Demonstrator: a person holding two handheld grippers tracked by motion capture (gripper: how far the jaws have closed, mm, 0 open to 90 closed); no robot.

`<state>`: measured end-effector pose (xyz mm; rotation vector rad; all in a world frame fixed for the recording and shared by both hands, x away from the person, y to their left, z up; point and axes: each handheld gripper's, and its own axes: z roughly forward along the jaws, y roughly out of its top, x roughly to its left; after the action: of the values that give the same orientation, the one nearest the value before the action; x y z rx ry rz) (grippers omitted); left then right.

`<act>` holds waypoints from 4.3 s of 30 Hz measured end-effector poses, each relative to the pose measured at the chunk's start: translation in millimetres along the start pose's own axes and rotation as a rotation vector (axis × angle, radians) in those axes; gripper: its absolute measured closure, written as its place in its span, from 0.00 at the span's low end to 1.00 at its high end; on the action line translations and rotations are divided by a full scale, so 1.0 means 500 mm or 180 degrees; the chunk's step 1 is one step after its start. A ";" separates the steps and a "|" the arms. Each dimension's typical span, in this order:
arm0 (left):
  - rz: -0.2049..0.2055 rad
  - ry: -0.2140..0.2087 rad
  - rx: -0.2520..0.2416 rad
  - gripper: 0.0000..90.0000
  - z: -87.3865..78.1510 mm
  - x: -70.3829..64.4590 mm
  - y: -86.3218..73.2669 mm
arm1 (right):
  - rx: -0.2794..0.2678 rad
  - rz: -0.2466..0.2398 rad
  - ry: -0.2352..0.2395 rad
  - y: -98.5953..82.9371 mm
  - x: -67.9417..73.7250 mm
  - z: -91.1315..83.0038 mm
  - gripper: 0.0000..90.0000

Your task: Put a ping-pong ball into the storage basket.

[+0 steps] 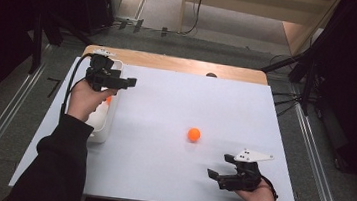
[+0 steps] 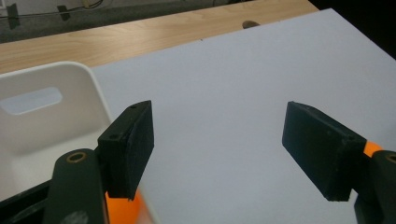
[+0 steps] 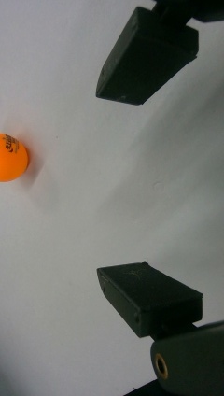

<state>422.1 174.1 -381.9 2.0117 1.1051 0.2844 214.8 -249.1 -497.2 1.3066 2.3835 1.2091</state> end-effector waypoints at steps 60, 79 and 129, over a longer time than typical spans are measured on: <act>0.0709 -0.0969 -0.0105 0.00 0.084 -0.189 -0.003 | -0.0035 0.0015 0.0008 -0.004 -0.002 -0.004 0.13; 0.0839 -0.0926 -0.0090 0.00 0.108 -0.229 -0.014 | -0.0028 0.0002 0.0014 -0.005 -0.001 -0.004 0.13; 0.1073 -0.1012 0.0013 0.00 0.193 -0.313 -0.051 | -0.0011 0.0010 0.0008 -0.007 -0.002 -0.006 0.13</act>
<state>365.5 6.2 -436.6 2.1518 0.5700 0.1253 211.9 -252.5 -497.9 1.3092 2.3809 1.2161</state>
